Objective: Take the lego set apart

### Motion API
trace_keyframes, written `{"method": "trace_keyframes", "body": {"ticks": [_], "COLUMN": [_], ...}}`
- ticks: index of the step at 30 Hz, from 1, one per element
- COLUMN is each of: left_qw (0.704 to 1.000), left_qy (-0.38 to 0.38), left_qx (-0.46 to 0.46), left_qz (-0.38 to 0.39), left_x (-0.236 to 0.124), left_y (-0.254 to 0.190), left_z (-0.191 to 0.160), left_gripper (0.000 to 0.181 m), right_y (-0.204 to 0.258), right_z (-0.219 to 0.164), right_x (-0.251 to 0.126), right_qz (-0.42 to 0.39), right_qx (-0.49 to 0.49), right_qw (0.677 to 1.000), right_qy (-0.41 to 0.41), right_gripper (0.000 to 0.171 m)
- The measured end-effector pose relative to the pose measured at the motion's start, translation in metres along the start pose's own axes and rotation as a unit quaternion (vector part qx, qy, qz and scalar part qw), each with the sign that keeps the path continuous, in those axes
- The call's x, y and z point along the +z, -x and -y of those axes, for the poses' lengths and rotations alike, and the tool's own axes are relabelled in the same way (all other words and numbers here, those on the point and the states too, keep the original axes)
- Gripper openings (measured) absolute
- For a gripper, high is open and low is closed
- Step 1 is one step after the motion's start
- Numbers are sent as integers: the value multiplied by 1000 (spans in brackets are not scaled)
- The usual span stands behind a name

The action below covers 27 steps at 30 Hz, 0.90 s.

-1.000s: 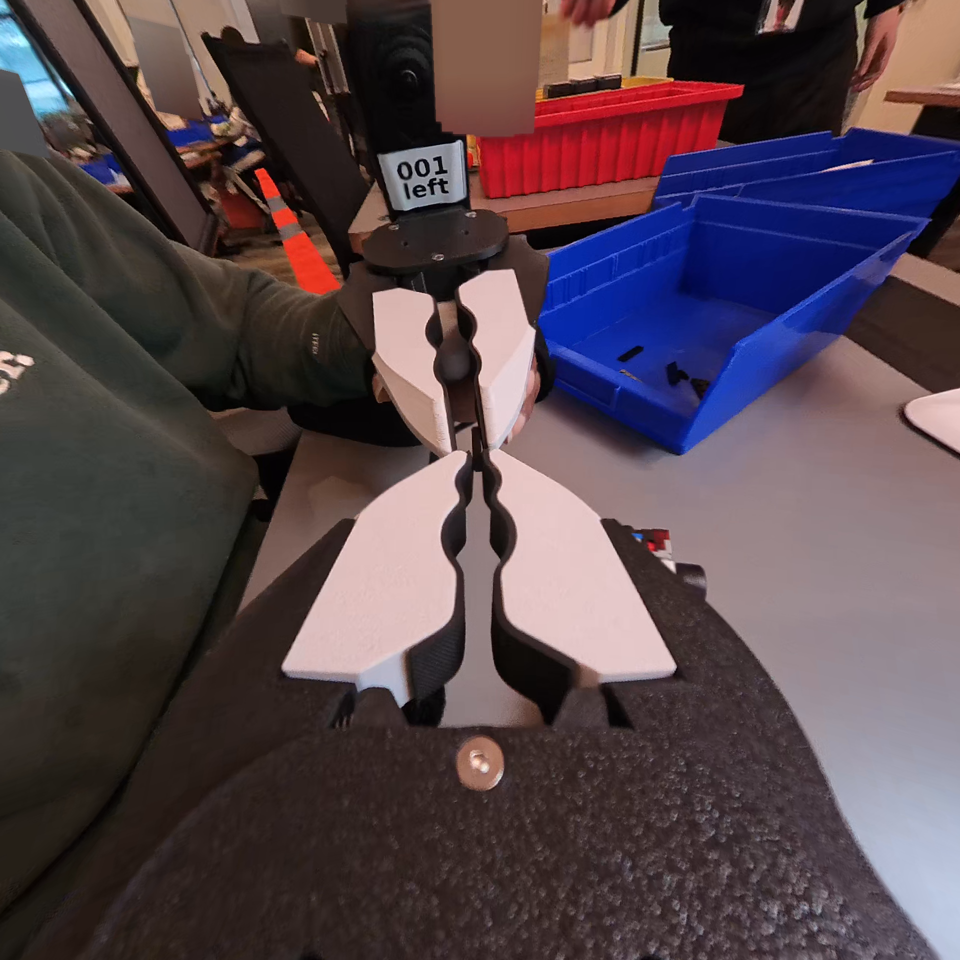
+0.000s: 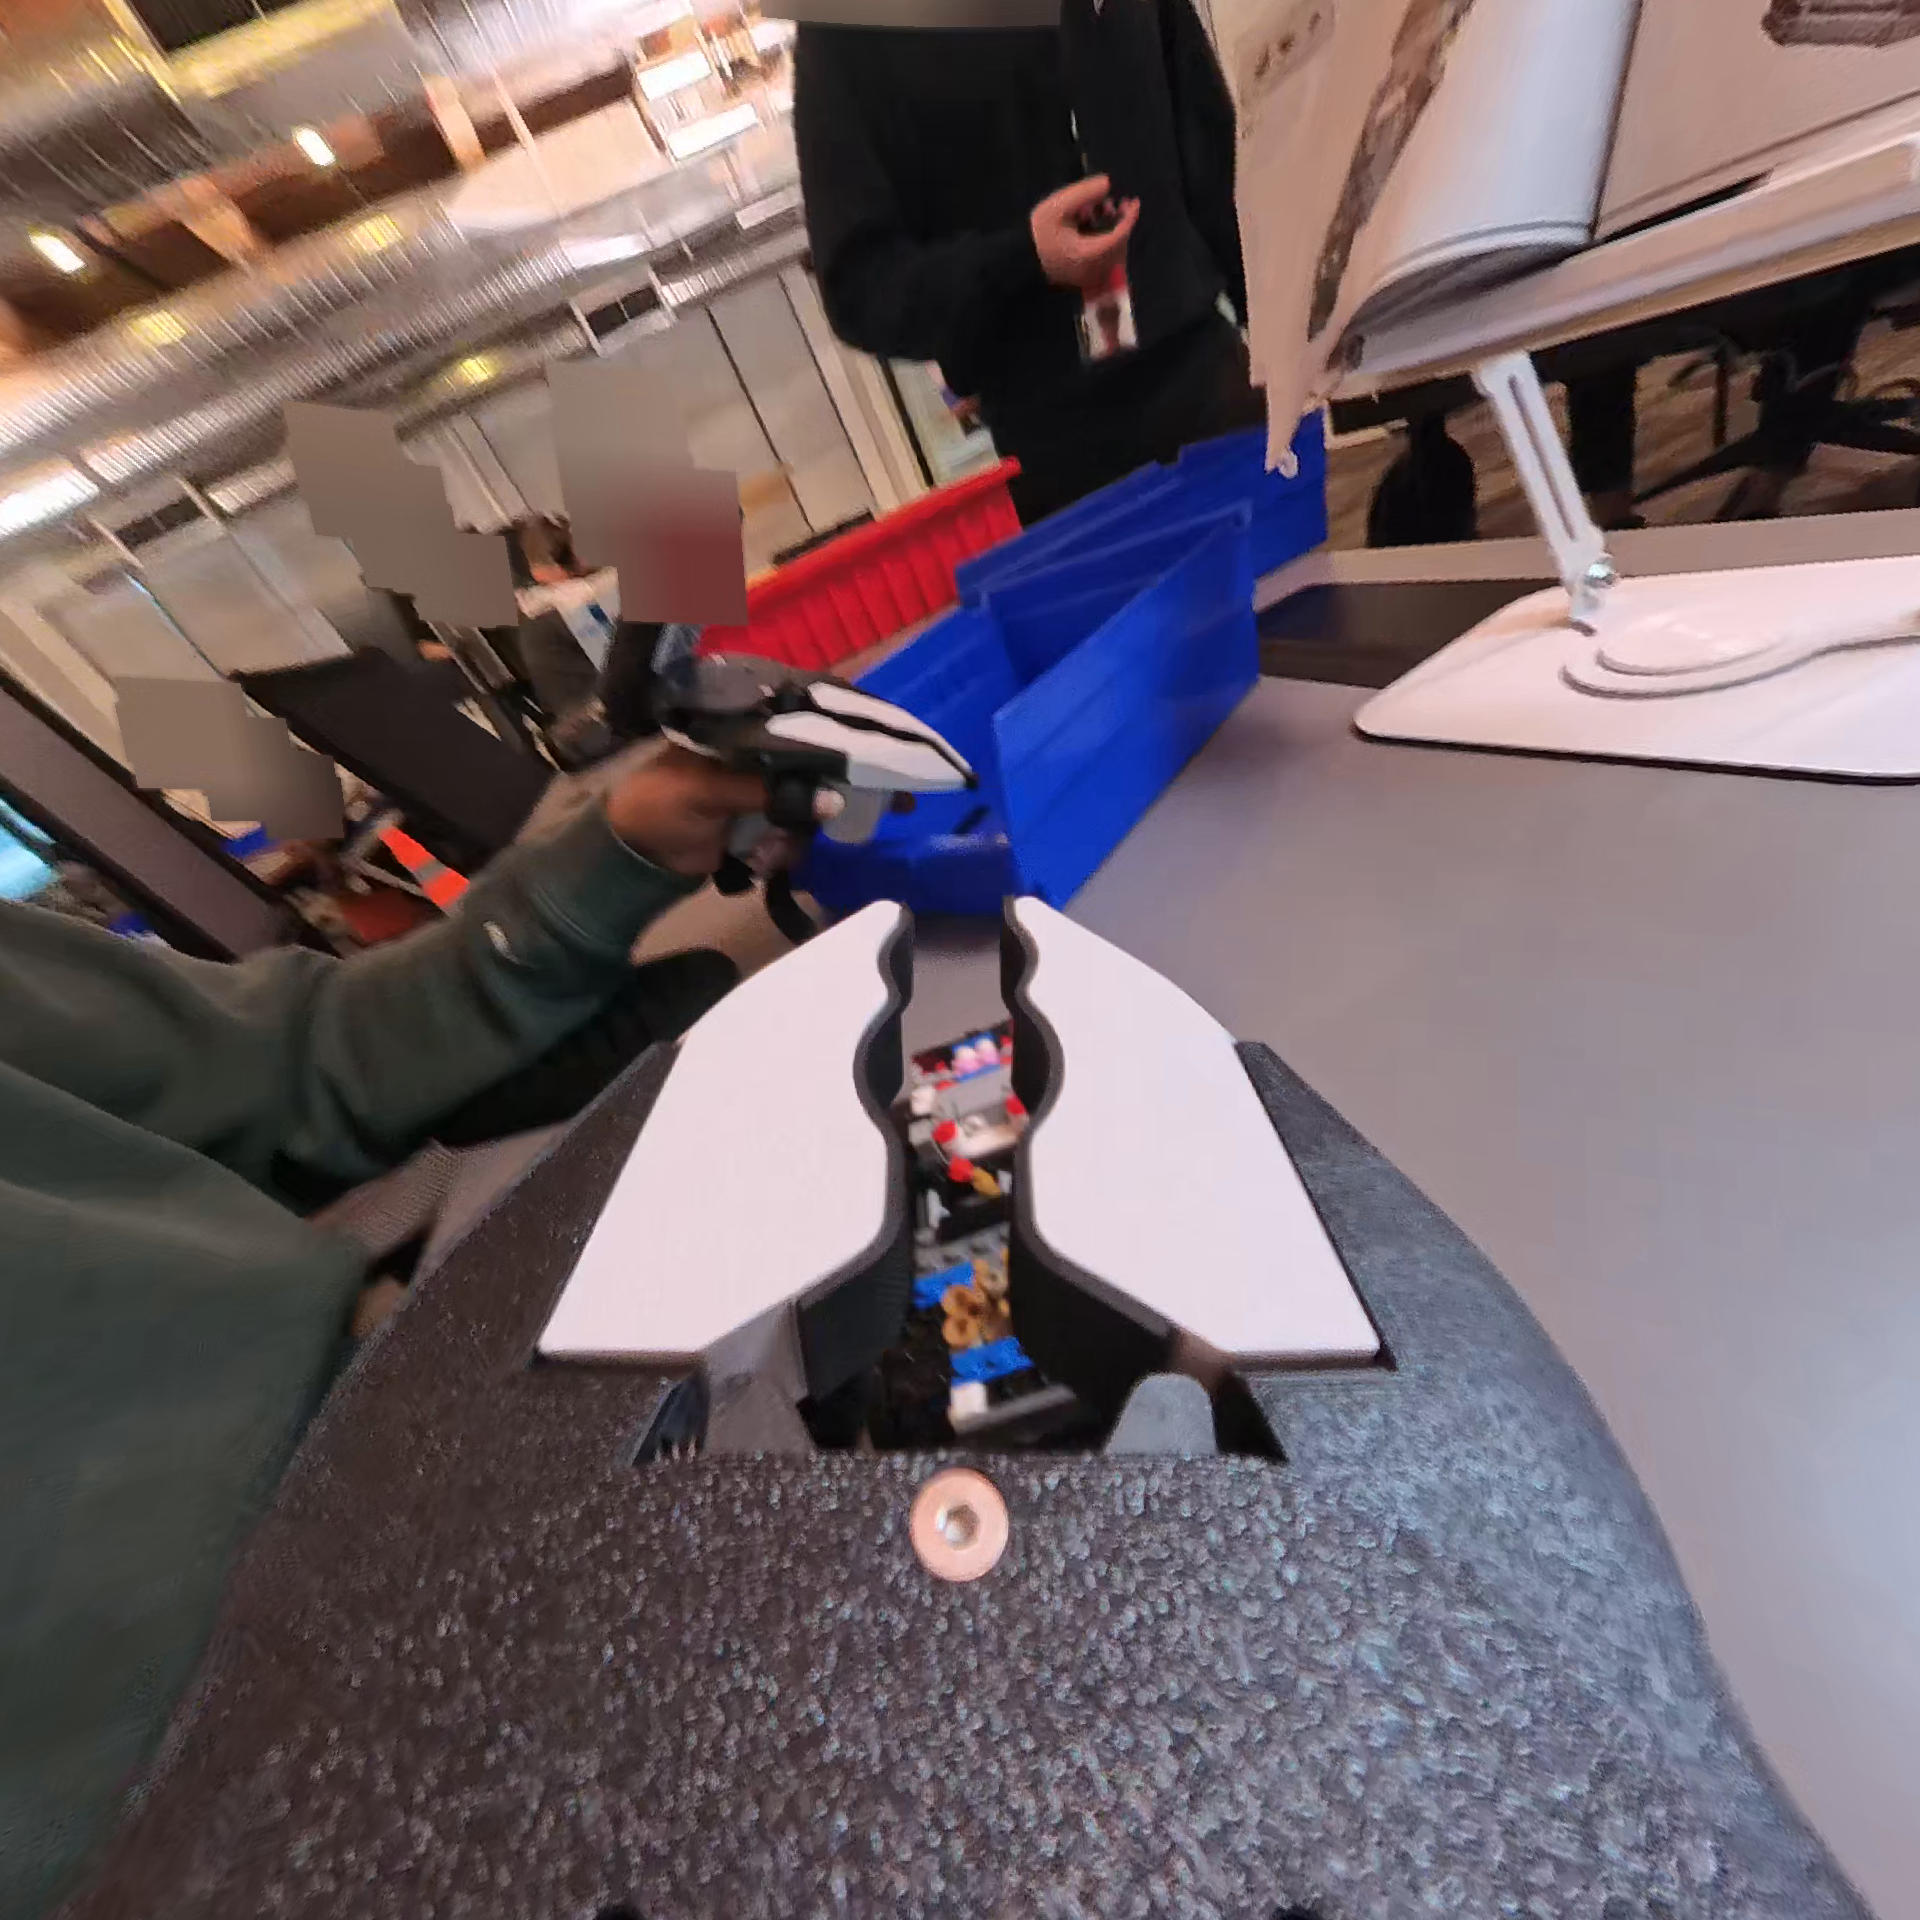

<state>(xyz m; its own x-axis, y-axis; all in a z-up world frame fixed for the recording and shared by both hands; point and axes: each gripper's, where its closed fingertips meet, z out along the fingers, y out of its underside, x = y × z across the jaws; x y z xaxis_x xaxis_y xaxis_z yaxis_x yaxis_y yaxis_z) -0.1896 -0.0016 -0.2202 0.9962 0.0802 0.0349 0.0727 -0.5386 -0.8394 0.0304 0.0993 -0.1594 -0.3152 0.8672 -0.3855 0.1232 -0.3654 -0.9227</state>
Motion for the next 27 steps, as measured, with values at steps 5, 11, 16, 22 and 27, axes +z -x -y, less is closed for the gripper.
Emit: {"method": "trace_keyframes", "body": {"ticks": [5,11,16,22,27], "left_qw": [1000,1000,1000,982,952], "left_qy": [-2,11,9,-60,-39], "left_qx": [-2,4,24,130,199], "left_qz": [3,13,3,-120,-228], "left_x": [-1,-1,-2,-5,10], "left_y": [1,2,-5,-81,-159], "left_z": [1,-2,-1,17,-3], "left_gripper": [19,51,61,45,63], "right_y": [-17,-32,-29,-33,-35], "right_z": [-21,-54,-77,-83,-86], "right_x": [0,-5,-6,-4,-3], "right_qz": [-57,-73,-59,-70,-70], "right_qx": [-53,-71,-95,-106,-90], "right_qw": [994,978,962,956,955], "right_qy": [74,184,247,264,273], "right_gripper": [19,24,24,23,22]}}
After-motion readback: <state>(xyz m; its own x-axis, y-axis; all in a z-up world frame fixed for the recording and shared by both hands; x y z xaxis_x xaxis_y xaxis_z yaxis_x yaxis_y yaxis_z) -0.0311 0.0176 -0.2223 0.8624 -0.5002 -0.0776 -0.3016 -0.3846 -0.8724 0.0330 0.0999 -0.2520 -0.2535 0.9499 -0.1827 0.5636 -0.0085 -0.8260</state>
